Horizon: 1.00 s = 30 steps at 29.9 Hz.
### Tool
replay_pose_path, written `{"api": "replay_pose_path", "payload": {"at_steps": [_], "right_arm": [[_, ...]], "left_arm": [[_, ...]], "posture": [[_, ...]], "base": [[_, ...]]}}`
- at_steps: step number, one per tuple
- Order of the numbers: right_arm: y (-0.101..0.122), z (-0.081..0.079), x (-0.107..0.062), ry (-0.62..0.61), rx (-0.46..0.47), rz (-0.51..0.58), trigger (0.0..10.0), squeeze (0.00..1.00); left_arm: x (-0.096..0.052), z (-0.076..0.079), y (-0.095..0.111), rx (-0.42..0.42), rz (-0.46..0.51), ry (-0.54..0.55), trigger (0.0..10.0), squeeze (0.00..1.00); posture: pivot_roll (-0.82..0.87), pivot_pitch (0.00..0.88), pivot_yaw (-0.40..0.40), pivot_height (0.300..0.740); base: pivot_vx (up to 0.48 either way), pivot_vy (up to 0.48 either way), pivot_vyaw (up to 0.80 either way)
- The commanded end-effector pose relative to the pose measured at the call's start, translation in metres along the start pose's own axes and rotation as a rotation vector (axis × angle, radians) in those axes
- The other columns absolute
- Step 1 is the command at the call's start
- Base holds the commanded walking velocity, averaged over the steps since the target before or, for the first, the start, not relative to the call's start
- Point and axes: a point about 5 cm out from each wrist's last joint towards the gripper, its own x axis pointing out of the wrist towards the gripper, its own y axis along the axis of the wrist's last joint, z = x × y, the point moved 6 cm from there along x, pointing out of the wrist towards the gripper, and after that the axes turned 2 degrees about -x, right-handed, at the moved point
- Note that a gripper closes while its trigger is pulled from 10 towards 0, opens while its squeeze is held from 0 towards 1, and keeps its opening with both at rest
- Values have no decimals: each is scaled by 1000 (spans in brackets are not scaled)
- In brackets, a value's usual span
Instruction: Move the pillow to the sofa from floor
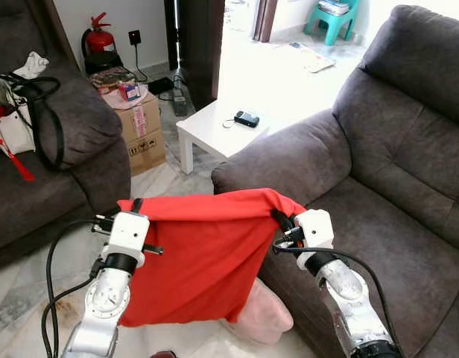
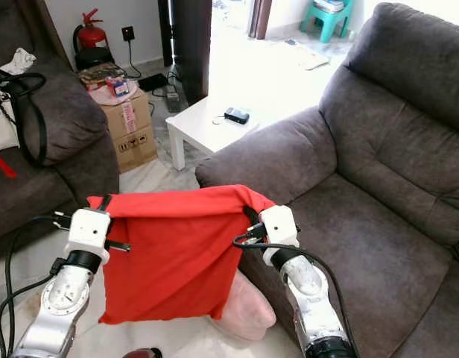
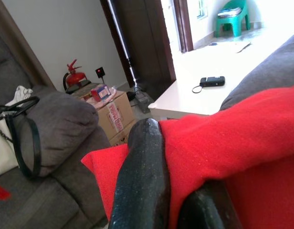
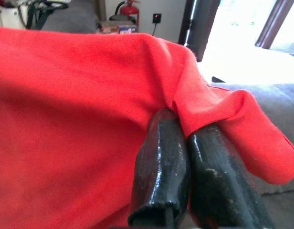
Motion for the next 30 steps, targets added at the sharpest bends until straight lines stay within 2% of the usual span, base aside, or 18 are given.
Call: {"api": "replay_pose_path", "payload": {"at_steps": [1,3,6,12,18,20,27,30], "right_arm": [[16,13,-1,-70,12,82,10000,0],[19,11,-1,-83,19,99,10000,0],[16,10,-3,-110,8,96,10000,0],[18,25,-10,-246,44,113,10000,0],[21,35,-16,-334,76,132,10000,0],[17,43,-22,-395,95,121,10000,0],[9,56,-36,-469,103,93,10000,0],[9,55,-37,-462,108,87,10000,0]], "left_arm": [[2,6,16,10,58,-8,10000,0],[2,10,15,37,56,-16,10000,0],[3,4,13,12,37,38,10000,0],[6,3,11,13,25,46,10000,0],[9,-10,10,-17,15,109,10000,0],[8,-16,9,-33,8,130,10000,0],[5,-23,8,-55,-4,145,10000,0],[6,-22,5,-47,-14,137,10000,0]], "posture": [[188,74,-76,740],[186,67,-70,740],[178,52,-66,740],[169,24,-57,740],[165,15,-44,740],[161,15,-39,740],[154,35,-29,740],[149,35,-31,740]], "base": [[0,0,0],[0,0,0],[0,0,0],[0,0,0],[0,0,0],[0,0,0],[0,0,0],[0,0,0]]}}
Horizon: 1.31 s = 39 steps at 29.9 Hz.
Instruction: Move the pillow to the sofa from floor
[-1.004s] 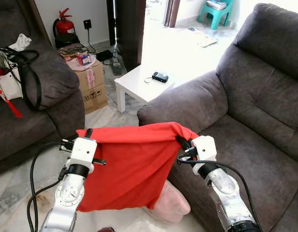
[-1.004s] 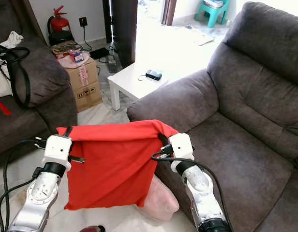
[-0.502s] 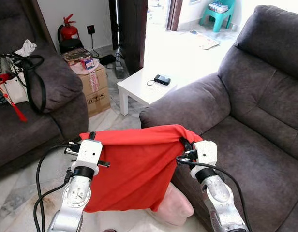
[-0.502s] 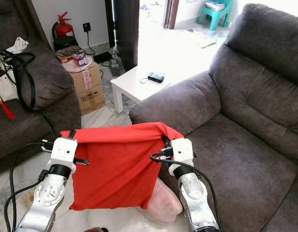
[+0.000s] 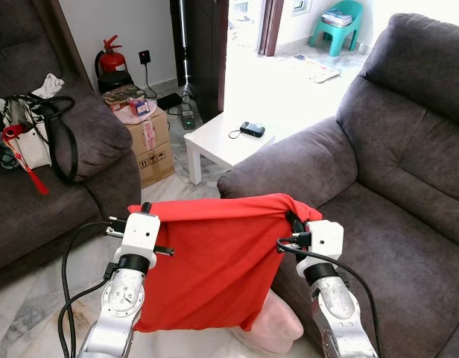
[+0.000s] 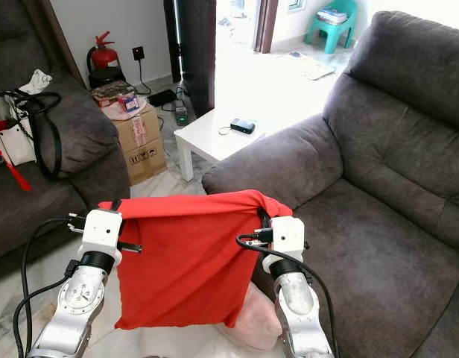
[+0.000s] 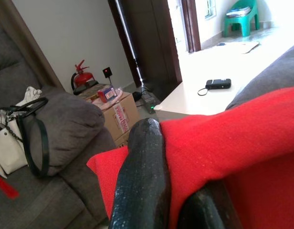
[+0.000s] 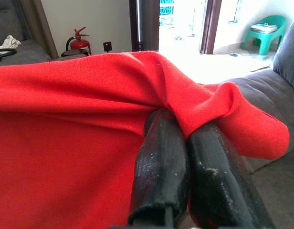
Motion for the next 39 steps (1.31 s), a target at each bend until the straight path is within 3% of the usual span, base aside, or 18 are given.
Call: {"api": "replay_pose_path", "payload": {"at_steps": [1,6,11,24,39], "right_arm": [[20,44,-4,-174,11,72,10000,0],[21,41,-3,-163,10,66,10000,0],[21,37,-4,-150,13,66,10000,0],[25,39,-3,-147,30,64,10000,0],[26,43,-4,-142,26,55,10000,0]], "left_arm": [[4,-30,11,-10,38,102,10000,0],[11,-21,22,-19,73,77,10000,0],[8,-8,24,-30,77,33,10000,0],[9,1,28,-57,98,4,10000,0],[6,-2,28,-57,95,13,10000,0]], "posture": [[147,33,-34,740],[150,34,-44,740],[148,27,-47,740],[140,7,-53,740],[141,36,-59,740]], "base": [[0,0,0],[0,0,0],[0,0,0],[0,0,0],[0,0,0]]}}
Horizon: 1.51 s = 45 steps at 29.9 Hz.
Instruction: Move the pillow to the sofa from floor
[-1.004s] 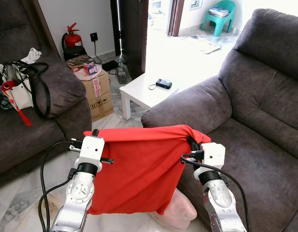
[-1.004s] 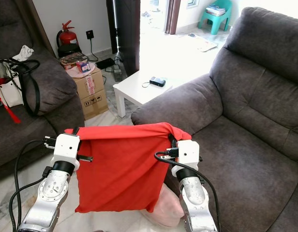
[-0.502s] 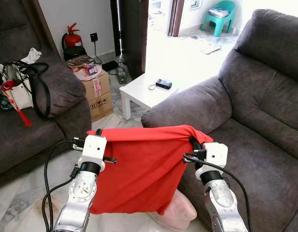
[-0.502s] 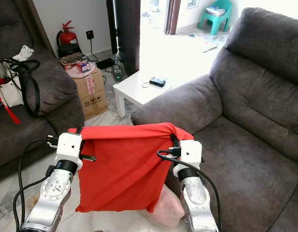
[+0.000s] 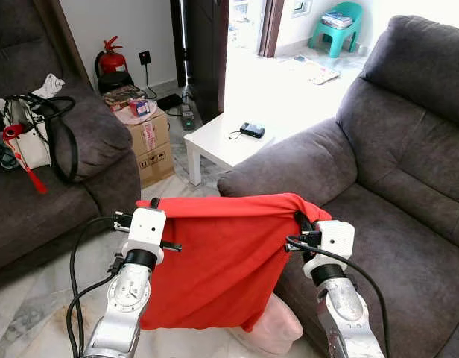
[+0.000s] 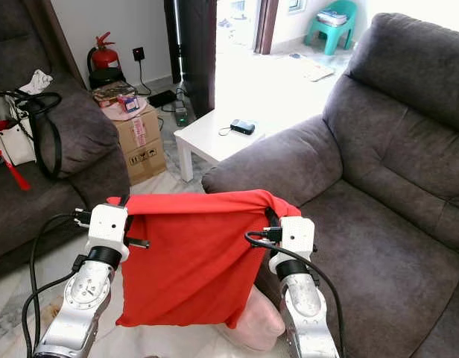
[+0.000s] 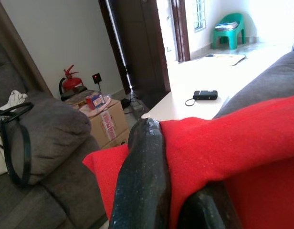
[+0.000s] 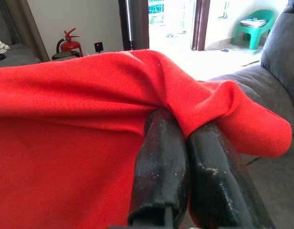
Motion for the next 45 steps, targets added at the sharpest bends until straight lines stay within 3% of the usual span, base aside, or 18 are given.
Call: {"api": "replay_pose_path", "payload": {"at_steps": [1,25,45], "right_arm": [[22,32,1,-101,-3,74,10000,0],[26,33,3,-90,-13,73,10000,0],[25,36,1,-87,-19,63,10000,0]], "left_arm": [[1,-14,17,1,68,47,10000,0],[-1,-16,17,3,63,53,10000,0],[-5,-18,15,4,54,66,10000,0]], "posture": [[141,42,-59,740],[132,82,-68,740],[128,99,-71,740]], "base": [[0,0,0],[0,0,0],[-252,0,0]]}}
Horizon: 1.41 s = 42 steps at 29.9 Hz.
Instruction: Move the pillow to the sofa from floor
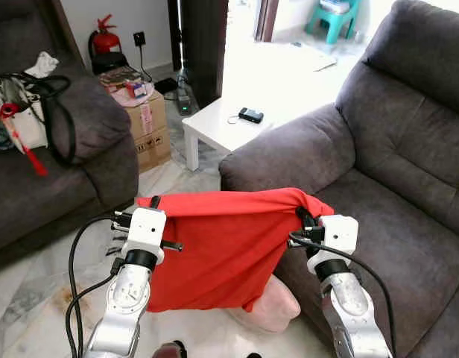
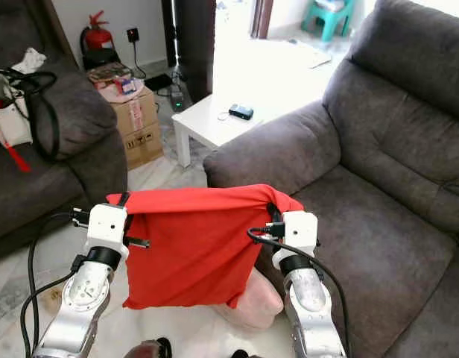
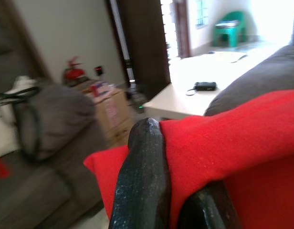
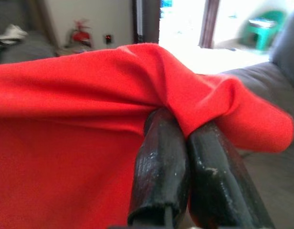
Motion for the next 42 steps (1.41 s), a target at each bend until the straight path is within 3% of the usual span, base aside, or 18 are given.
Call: {"api": "replay_pose_path", "payload": {"at_steps": [1,17,27,42], "right_arm": [[10,32,-3,-105,-3,35,10000,0],[10,34,-2,-109,0,30,10000,0],[10,33,1,-107,0,29,10000,0],[9,32,2,-100,-7,27,10000,0]], "left_arm": [[-1,-18,10,3,37,67,10000,0],[-1,-18,8,3,32,67,10000,0],[-1,-24,7,6,29,84,10000,0],[-1,-24,9,-6,40,75,10000,0]], "posture": [[128,99,-70,740],[126,96,-73,740],[128,87,-75,740],[131,76,-70,740]], "base": [[-274,0,0],[-274,0,0],[0,0,0],[0,0,-800]]}}
